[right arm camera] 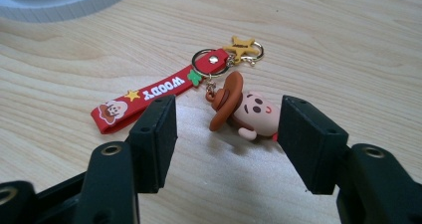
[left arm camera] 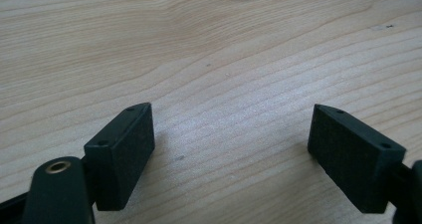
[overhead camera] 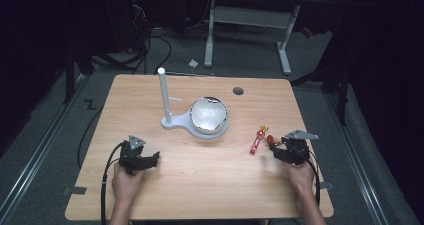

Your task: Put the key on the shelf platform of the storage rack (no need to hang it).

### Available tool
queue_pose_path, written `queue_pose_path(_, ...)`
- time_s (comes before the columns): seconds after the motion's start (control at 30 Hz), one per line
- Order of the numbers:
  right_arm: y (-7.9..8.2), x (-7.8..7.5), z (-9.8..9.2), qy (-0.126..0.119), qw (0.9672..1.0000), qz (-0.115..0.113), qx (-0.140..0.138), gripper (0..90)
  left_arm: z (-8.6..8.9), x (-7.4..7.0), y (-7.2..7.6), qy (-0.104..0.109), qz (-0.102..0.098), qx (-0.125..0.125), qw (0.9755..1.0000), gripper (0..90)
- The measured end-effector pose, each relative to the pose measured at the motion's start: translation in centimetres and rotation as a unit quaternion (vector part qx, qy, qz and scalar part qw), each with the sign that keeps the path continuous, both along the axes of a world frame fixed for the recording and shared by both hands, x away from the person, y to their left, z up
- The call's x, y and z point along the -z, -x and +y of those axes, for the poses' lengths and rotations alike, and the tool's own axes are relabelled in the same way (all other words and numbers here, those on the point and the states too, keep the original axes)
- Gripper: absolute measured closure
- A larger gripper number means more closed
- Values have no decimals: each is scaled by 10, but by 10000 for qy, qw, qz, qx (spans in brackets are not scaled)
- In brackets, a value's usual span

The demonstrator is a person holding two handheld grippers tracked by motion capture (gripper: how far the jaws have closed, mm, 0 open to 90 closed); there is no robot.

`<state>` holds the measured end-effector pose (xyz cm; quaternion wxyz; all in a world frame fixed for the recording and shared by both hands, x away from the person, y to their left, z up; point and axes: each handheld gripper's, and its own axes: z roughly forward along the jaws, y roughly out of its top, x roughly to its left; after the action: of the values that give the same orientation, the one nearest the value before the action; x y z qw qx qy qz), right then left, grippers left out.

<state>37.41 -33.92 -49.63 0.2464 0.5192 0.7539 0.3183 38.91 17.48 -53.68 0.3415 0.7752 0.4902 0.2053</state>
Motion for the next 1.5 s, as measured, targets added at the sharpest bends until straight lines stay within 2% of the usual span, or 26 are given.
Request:
queue_pose_path(0.2, -11, 2, 4, 187, 9998, 23, -45, 401, 0, 0, 0, -1, -5, -1, 10000, 188)
queue_pose_path(0.3, -14, 4, 3, 109, 9999, 35, -21, 404, 0, 0, 0, 1, -6, -2, 10000, 188)
queue_pose_path(0.33, -18, 7, 2, 81, 9999, 112, -29, 404, 0, 0, 0, 0, -1, -1, 10000, 188)
queue_pose_path(0.43, -20, 11, 1, 108, 9998, 177, -28, 402, 0, 0, 0, 0, -5, 0, 10000, 188)
queue_pose_path(0.57, -24, 13, 2, 88, 9999, 121, 11, 406, 0, 0, 0, 1, -7, -3, 10000, 188)
queue_pose_path(0.73, -33, 12, 7, 340, 9992, 193, -72, 409, 0, 0, 0, 2, -6, -3, 10000, 188)
queue_pose_path(0.87, -36, 14, 8, 316, 9994, 160, -23, 415, 0, 0, 0, 1, -7, -3, 10000, 188)
queue_pose_path(0.97, -39, 15, 6, 346, 9992, 220, -1, 437, 0, 0, 0, -2, -5, -1, 10000, 188)
queue_pose_path(1.0, -42, 19, 6, 434, 9985, 337, 10, 433, 0, 0, 0, 0, -7, -3, 10000, 188)
queue_pose_path(1.03, -42, 20, 6, 475, 9983, 352, -6, 433, 0, 0, 0, 0, -7, -3, 10000, 188)
queue_pose_path(1.17, -43, 21, 6, 454, 9985, 321, 7, 442, 0, 0, 0, 0, -11, -6, 10000, 188)
queue_pose_path(1.3, -44, 19, 8, 578, 9979, 288, -61, 477, 0, 0, 0, 1, -8, -2, 10000, 188)
queue_pose_path(1.33, -44, 19, 8, 593, 9979, 253, -83, 493, 0, 0, 0, 3, -7, -3, 10000, 188)
queue_pose_path(1.37, -43, 17, 9, 605, 9980, 117, -114, 562, 0, 0, 0, 1, -6, -3, 10000, 187)
queue_pose_path(1.4, -43, 17, 9, 605, 9980, 117, -114, 562, 0, 0, 0, 1, -6, -3, 10000, 188)
queue_pose_path(1.43, -42, 14, 11, 670, 9977, 9, -144, 598, 0, 0, 0, 0, -5, -2, 10000, 188)
queue_pose_path(1.5, -42, 14, 12, 711, 9973, 23, -155, 600, 0, 0, 0, 1, -6, -2, 10000, 188)
